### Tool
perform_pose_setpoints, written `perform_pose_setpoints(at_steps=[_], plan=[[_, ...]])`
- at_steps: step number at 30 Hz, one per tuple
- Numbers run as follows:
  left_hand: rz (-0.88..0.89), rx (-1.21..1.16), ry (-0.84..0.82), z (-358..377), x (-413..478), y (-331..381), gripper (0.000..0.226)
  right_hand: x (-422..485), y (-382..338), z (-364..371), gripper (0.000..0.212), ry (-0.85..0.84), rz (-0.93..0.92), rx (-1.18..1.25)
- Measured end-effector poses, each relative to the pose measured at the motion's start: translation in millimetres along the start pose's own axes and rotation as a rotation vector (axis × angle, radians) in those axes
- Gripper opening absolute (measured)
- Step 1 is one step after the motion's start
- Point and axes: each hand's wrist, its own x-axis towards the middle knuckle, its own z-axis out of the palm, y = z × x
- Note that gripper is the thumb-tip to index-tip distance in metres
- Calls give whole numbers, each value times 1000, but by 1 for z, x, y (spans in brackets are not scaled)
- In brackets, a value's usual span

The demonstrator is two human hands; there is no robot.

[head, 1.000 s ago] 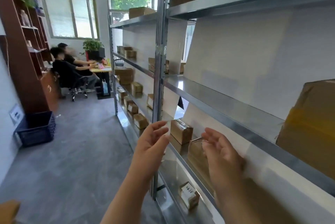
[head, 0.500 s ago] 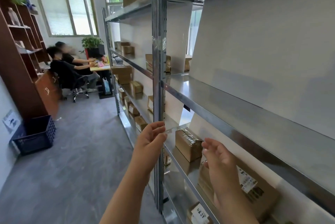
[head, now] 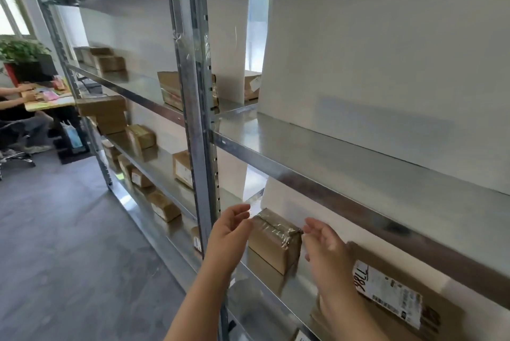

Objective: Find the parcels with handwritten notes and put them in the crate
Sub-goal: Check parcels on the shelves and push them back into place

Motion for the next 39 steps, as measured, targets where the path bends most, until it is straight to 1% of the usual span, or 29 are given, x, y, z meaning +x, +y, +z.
perform_pose_setpoints(at_steps=[3,6,8,10,15,20,22,25,29,34,37,39], plan=[[-56,57,-91,-14,44,-20,32,18,9,31,27,79,54,-50],[-91,85,-162,-20,73,-35,26,28,18,51,23,122,112,-50],[-126,103,-218,-24,93,-46,27,35,26,65,26,162,164,-52],[-152,141,-257,-26,112,-56,34,39,33,75,31,181,217,-55],[-211,202,-322,-25,143,-79,42,51,45,81,51,191,313,-93],[-265,250,-400,-15,157,-92,57,67,57,77,61,137,377,-86],[-296,228,-423,-11,160,-95,61,72,64,75,60,115,381,-69],[-318,197,-431,-9,161,-97,60,76,73,74,60,105,389,-41],[-323,236,-387,-13,156,-102,52,77,85,70,53,172,404,-18],[-424,107,-310,-16,147,-106,37,72,91,69,46,252,440,33],[-423,87,-290,-15,146,-104,30,69,86,74,40,325,467,43],[-404,54,-286,-15,146,-102,27,66,81,78,31,366,465,78]])
